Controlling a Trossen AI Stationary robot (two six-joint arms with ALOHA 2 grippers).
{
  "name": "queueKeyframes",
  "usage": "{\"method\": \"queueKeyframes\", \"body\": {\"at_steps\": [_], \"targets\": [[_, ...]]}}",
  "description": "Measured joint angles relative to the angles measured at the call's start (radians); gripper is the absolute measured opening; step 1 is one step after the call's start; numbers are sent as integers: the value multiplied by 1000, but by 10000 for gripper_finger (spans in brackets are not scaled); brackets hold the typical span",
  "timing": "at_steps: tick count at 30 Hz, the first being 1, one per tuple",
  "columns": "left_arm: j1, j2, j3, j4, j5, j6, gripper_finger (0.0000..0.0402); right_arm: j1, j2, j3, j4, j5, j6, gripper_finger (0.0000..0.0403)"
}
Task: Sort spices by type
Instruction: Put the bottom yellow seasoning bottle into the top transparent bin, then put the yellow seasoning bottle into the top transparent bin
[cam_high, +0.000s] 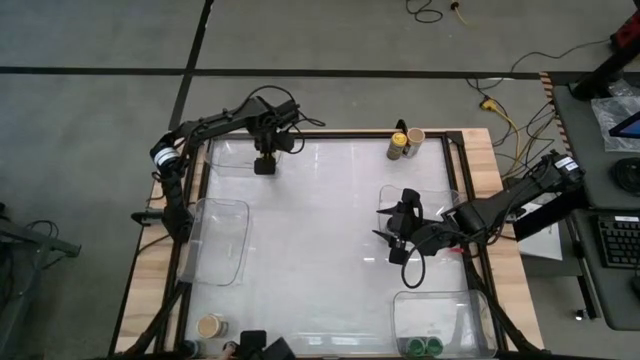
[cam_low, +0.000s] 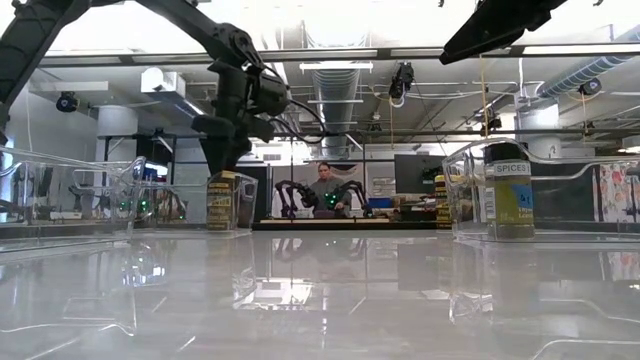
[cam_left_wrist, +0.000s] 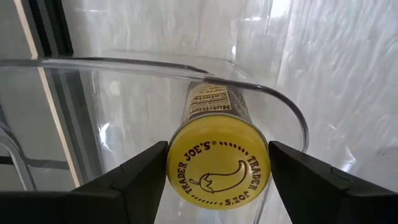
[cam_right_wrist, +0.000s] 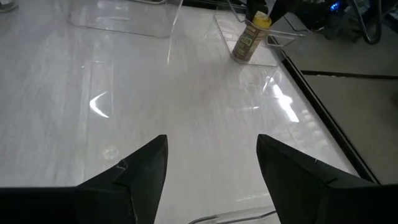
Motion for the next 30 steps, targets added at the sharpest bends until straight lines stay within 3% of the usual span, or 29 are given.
{"method": "queueKeyframes", "body": {"at_steps": [23,30], "targets": [[-2,-11,10,-19,-2,-89,259,0,0,0,0,0,-14,229],[-2,-11,10,-19,-8,-134,287,0,0,0,0,0,-17,239]]}}
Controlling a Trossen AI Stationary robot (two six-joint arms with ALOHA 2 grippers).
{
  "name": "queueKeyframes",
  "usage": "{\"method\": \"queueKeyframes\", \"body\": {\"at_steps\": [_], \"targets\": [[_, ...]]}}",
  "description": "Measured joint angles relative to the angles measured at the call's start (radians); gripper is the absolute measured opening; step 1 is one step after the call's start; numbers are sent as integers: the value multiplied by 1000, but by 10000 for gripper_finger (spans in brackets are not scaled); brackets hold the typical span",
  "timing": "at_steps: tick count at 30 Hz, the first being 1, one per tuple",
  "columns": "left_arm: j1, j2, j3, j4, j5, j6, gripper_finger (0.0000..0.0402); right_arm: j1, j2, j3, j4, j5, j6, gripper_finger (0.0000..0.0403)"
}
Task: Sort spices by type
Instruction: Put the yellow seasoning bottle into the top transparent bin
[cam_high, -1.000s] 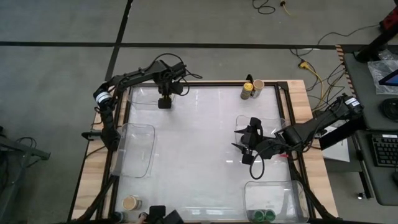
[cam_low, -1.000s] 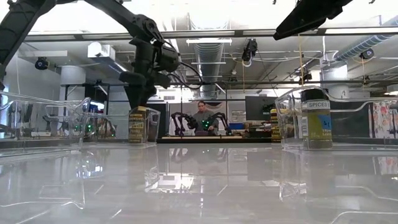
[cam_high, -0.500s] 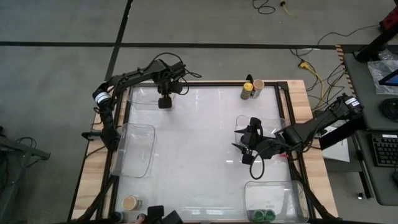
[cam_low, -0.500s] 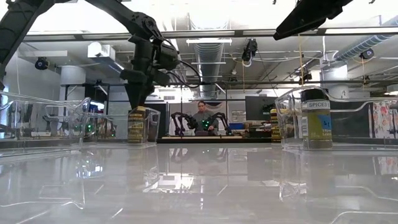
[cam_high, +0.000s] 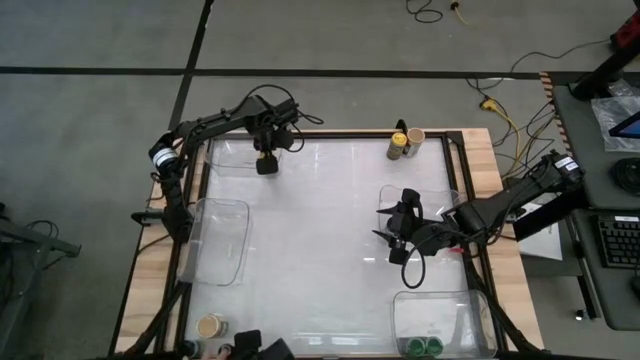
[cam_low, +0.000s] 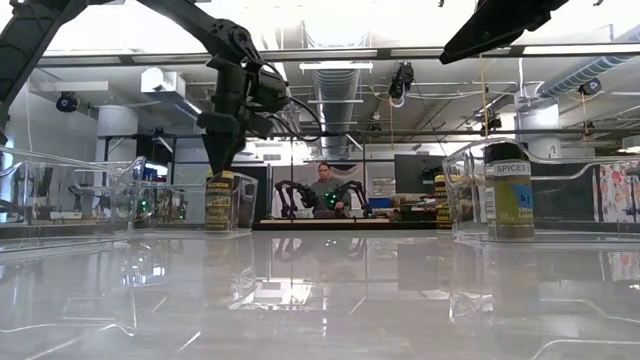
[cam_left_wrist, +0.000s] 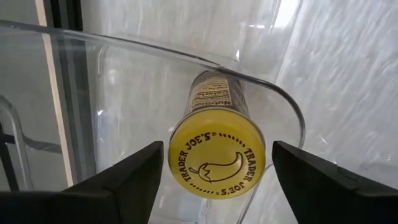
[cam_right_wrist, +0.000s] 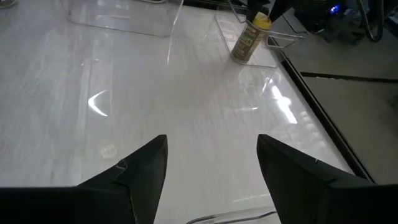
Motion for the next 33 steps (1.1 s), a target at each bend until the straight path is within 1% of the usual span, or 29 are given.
{"method": "queueKeyframes", "body": {"at_steps": [6,10,20,22,26,30,33], "targets": [[0,0,0,0,-4,-11,313,0,0,0,0,0,0,248],[0,-1,0,-3,-5,-30,315,0,0,0,0,0,-1,249],[0,-25,1,-11,-4,-38,315,-1,0,0,0,9,1,233],[0,-34,16,-15,-6,-38,315,-4,0,0,1,19,1,236],[0,-61,85,-15,-9,-56,315,-13,-1,0,3,36,1,249],[-23,-87,144,-14,45,-109,315,-18,-1,0,4,36,1,263],[-66,-103,148,-18,80,-116,315,-18,-1,0,2,36,1,272]]}}
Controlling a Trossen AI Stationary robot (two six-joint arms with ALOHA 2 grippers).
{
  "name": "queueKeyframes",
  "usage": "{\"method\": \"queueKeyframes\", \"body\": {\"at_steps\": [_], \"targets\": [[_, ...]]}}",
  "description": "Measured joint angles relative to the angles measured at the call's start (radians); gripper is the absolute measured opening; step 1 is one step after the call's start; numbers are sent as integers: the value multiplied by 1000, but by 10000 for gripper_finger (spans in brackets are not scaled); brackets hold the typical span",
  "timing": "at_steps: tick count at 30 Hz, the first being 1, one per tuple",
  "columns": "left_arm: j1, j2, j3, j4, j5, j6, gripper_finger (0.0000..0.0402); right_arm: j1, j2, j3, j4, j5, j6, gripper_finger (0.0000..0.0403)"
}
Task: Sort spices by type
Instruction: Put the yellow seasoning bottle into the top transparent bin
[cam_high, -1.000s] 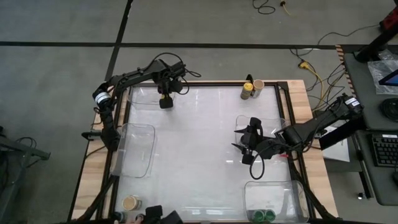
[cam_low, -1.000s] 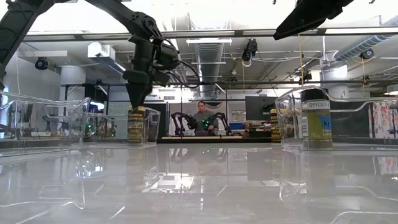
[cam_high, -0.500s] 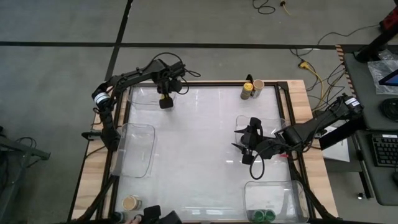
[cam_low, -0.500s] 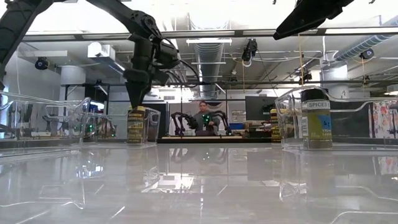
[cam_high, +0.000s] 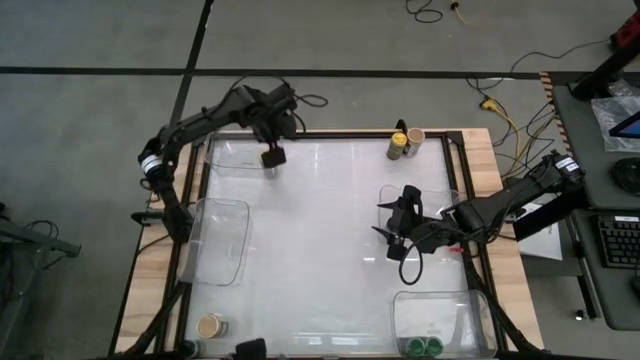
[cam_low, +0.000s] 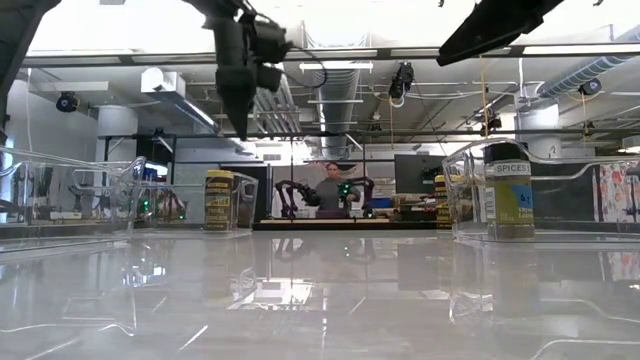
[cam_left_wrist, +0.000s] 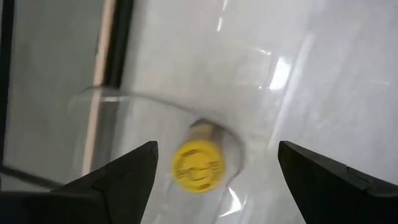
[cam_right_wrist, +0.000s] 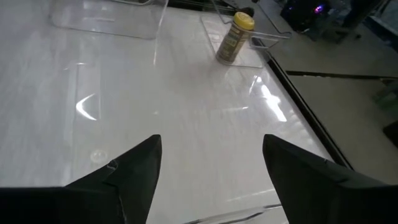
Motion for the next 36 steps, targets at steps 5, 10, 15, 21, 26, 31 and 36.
{"method": "queueKeyframes", "body": {"at_steps": [5,10,15,21,26,31,36], "targets": [[-75,2,-4,17,4,-23,310,0,0,0,-1,0,-10,283],[-97,34,-6,18,95,-69,279,0,0,0,-2,-1,-9,285],[-99,73,-7,49,96,-119,221,0,0,-1,-8,5,-17,274],[-129,75,-8,135,93,-103,140,-86,-24,66,-210,172,125,263],[-175,44,-7,210,121,-101,82,-306,-36,150,-370,12,140,273],[-254,39,-7,273,194,-107,47,-603,6,191,-356,-261,60,288],[-349,36,-7,291,199,-133,37,-833,99,224,-388,-348,82,305]]}}
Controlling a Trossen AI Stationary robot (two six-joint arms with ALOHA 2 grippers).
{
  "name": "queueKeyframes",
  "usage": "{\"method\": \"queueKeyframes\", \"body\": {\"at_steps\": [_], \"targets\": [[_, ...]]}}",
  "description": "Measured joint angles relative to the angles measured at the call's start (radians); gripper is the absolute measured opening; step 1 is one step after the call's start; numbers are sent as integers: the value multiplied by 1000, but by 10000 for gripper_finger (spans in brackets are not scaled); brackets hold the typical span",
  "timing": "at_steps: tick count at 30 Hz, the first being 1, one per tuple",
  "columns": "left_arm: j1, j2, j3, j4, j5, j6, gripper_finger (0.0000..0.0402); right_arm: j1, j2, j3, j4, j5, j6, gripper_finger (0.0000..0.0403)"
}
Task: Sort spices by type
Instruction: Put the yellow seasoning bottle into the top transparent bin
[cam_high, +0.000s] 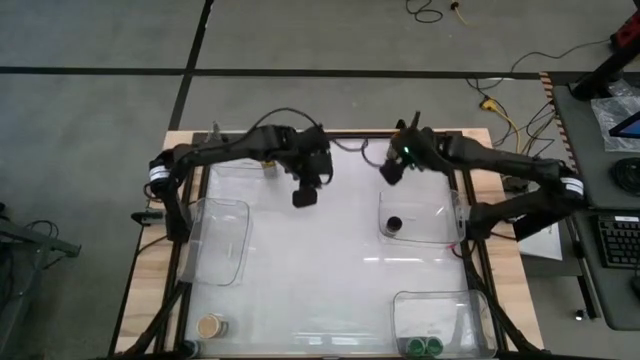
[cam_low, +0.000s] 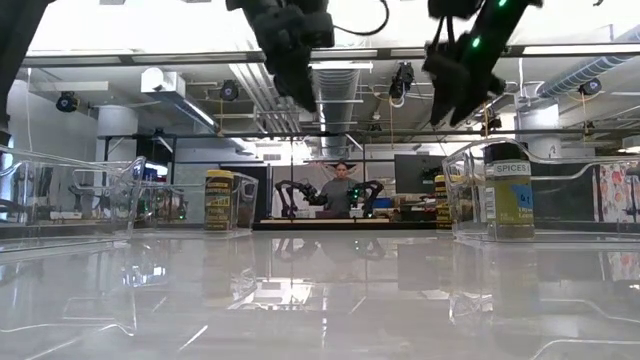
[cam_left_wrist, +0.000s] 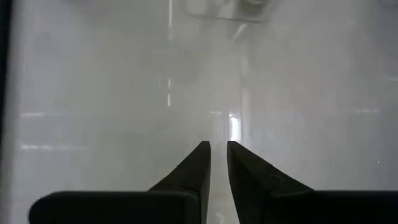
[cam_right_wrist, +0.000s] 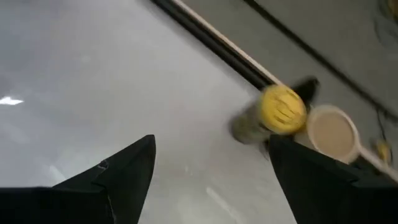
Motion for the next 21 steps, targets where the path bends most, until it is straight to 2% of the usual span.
{"method": "queueKeyframes", "body": {"at_steps": [4,7,15,21], "targets": [[-76,0,-4,24,0,14,36,-110,86,37,-33,-41,84,317],[-129,-1,-44,108,1,23,36,-140,127,43,-32,-55,203,322],[-253,-11,-291,454,15,40,36,-140,218,30,-18,-35,482,334],[-330,-31,-452,604,7,40,36,-161,256,48,-1,5,613,342]]}}
